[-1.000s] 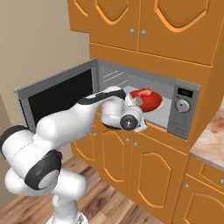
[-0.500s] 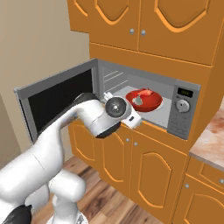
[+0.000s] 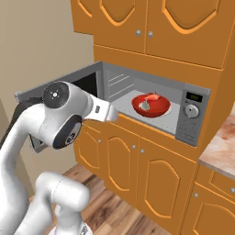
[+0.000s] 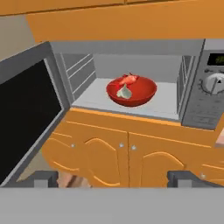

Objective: Place the bowl containing the garlic and fish in the microwave. Close the microwave door and press the start button to microwave the meal.

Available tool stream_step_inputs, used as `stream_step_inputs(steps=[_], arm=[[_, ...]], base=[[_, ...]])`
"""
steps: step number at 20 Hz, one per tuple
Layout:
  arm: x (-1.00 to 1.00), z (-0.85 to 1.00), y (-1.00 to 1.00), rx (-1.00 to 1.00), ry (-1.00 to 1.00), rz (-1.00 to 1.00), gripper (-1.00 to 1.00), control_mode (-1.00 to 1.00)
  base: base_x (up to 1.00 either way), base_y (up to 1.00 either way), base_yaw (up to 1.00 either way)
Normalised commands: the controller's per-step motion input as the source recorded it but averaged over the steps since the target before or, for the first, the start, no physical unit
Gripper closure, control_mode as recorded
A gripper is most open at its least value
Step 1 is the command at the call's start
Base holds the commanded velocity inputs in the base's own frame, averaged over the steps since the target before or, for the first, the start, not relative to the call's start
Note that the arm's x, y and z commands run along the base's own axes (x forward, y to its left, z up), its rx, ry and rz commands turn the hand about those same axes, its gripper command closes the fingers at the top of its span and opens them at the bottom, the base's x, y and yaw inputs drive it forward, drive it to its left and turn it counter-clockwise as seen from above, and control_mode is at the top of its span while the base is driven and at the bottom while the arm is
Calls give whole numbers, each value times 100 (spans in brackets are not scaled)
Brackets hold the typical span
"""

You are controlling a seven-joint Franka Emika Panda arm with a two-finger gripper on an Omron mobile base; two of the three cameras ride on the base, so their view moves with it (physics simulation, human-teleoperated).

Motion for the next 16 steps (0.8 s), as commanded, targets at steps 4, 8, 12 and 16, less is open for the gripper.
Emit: stream_step_inputs(steps=[4, 8, 12, 16], arm=[[-98, 7, 100, -46, -33, 9, -100, -100], [-78, 10, 94, -35, -28, 7, -100, -100], [-9, 42, 87, -27, -1, 0, -100, -100], [0, 11, 96, -30, 3, 0, -100, -100]], base=[[0, 0, 0], [0, 0, 0], [0, 0, 0], [0, 0, 0]])
